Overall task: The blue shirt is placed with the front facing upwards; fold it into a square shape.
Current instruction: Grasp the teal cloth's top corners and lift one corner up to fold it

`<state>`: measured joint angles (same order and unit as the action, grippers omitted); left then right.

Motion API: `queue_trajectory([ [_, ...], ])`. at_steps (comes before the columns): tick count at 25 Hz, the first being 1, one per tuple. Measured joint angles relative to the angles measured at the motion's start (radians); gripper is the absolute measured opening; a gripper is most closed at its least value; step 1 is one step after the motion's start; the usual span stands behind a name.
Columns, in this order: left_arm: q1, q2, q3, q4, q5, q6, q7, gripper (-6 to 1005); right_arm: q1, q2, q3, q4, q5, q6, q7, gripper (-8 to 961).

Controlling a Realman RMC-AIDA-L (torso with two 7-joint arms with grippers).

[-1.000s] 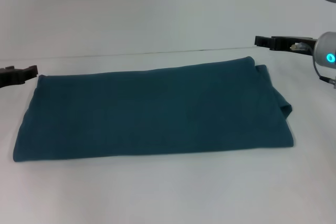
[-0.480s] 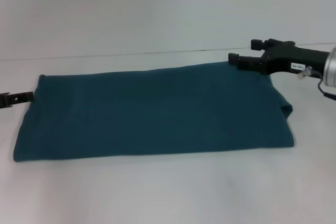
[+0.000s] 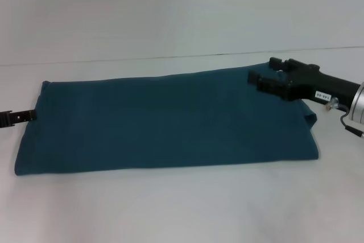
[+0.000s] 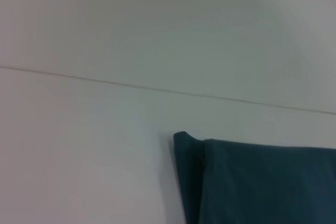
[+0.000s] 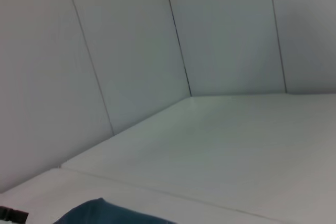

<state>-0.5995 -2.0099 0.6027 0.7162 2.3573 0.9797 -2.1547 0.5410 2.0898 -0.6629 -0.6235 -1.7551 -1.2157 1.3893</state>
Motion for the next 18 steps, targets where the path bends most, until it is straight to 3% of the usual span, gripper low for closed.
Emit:
queue_trajectory([
  [10,-0.058,0.023,0.003,-0.072,0.087,-0.01,-0.04,852,0.01,0.004,-0.049,0.062,0.002,0.04,-0.089,854],
  [18,-0.079,0.024,0.005,-0.086,0.122,-0.031,-0.049,849,0.024,0.007,-0.063,0.115,0.009,0.069,-0.129,851],
])
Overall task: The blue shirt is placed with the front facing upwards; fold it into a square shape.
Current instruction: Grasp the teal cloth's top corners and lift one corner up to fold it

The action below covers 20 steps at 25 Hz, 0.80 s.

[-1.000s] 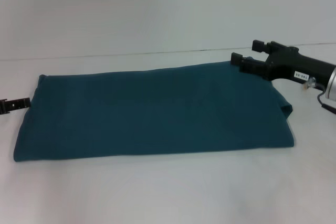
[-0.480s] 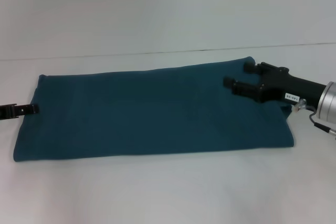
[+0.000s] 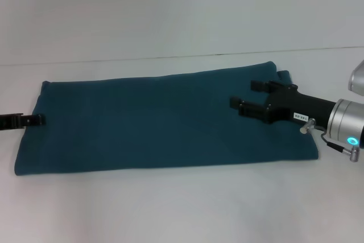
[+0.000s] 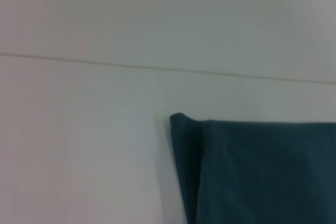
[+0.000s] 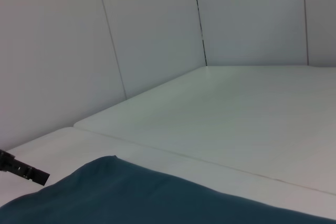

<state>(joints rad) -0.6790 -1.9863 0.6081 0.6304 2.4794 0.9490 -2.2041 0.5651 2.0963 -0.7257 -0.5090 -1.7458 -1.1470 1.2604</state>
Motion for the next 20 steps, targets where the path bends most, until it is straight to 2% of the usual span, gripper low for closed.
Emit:
queue_trajectory([
  [20,-0.019,0.003,0.023,-0.065,0.01,-0.044,-0.009,849,0.001,-0.003,0.0,0.016,-0.004,0.011,-0.004,850],
])
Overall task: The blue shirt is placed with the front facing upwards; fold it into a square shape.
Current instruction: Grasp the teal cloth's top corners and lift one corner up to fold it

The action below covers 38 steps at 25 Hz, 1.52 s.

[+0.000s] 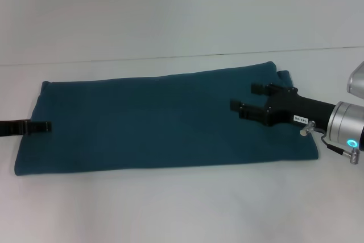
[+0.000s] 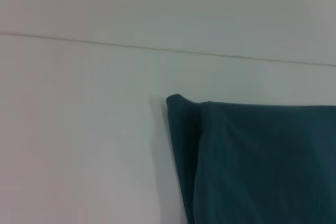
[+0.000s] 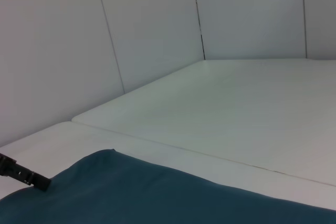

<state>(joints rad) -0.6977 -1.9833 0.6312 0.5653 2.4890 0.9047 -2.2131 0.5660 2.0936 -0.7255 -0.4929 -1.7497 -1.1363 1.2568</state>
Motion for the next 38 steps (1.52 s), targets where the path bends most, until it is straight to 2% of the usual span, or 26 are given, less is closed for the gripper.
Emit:
queue_trajectory([
  [12,-0.009,0.001,0.021,-0.04,0.015,-0.036,-0.008,822,0.001,0.0,0.0,0.001,-0.001,0.003,0.001,851],
  [21,-0.01,0.002,0.02,-0.037,0.005,-0.008,-0.006,788,0.005,-0.001,-0.01,0.002,-0.002,0.015,0.013,820],
  [27,-0.013,0.0,0.016,-0.028,0.0,0.011,0.0,578,0.009,-0.001,-0.033,0.004,-0.002,0.037,0.028,797],
  [30,-0.014,0.0,0.015,-0.028,-0.006,0.019,0.006,343,0.01,-0.001,-0.034,0.004,-0.002,0.039,0.028,785],
  [35,-0.013,-0.001,0.012,-0.024,-0.059,0.038,0.042,111,0.011,-0.001,-0.035,0.005,-0.002,0.041,0.033,765],
  [38,-0.01,-0.001,0.013,-0.016,-0.088,0.051,0.059,62,0.011,-0.001,-0.034,0.005,0.002,0.041,0.037,754],
])
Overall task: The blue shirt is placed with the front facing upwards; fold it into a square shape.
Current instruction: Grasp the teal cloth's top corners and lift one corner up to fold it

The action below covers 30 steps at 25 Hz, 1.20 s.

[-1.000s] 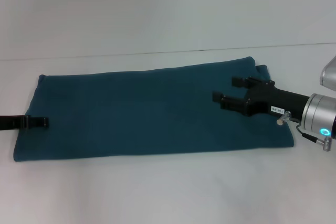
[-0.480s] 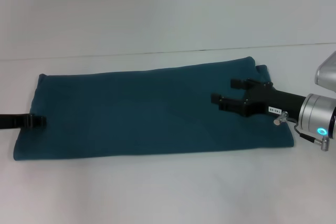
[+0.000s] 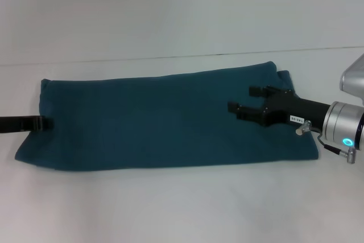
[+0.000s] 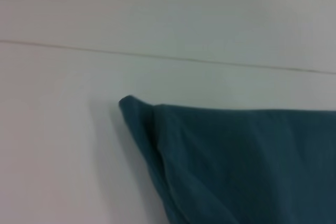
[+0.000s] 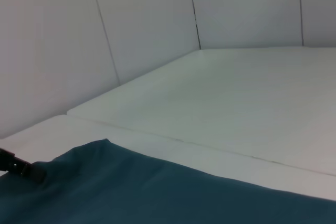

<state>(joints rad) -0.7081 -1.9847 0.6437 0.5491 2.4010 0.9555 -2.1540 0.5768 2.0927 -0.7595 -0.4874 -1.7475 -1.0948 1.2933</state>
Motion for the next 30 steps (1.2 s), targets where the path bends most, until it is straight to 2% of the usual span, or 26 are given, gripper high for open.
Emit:
queue_trajectory([
  [2,0.001,-0.002,0.001,0.012,-0.013,0.013,0.007,29,0.0,0.002,0.003,0.0,0.009,0.0,-0.004,746],
  [6,0.002,-0.004,0.001,0.037,-0.025,0.046,0.007,29,0.0,0.004,0.001,0.007,0.034,0.001,-0.02,731],
  [14,0.008,-0.018,0.001,0.087,-0.052,0.1,0.009,30,0.002,0.004,0.005,0.085,0.187,0.037,-0.148,699],
  [19,-0.003,-0.037,0.008,0.115,-0.052,0.127,0.01,30,0.002,0.004,0.002,0.134,0.257,0.042,-0.227,680],
  [23,-0.017,-0.054,0.009,0.131,-0.053,0.132,0.01,30,0.002,0.004,0.008,0.158,0.279,0.052,-0.261,517],
  [30,-0.038,-0.076,0.01,0.152,-0.052,0.159,0.012,29,0.014,0.007,0.009,0.3,0.476,0.056,-0.487,242],
])
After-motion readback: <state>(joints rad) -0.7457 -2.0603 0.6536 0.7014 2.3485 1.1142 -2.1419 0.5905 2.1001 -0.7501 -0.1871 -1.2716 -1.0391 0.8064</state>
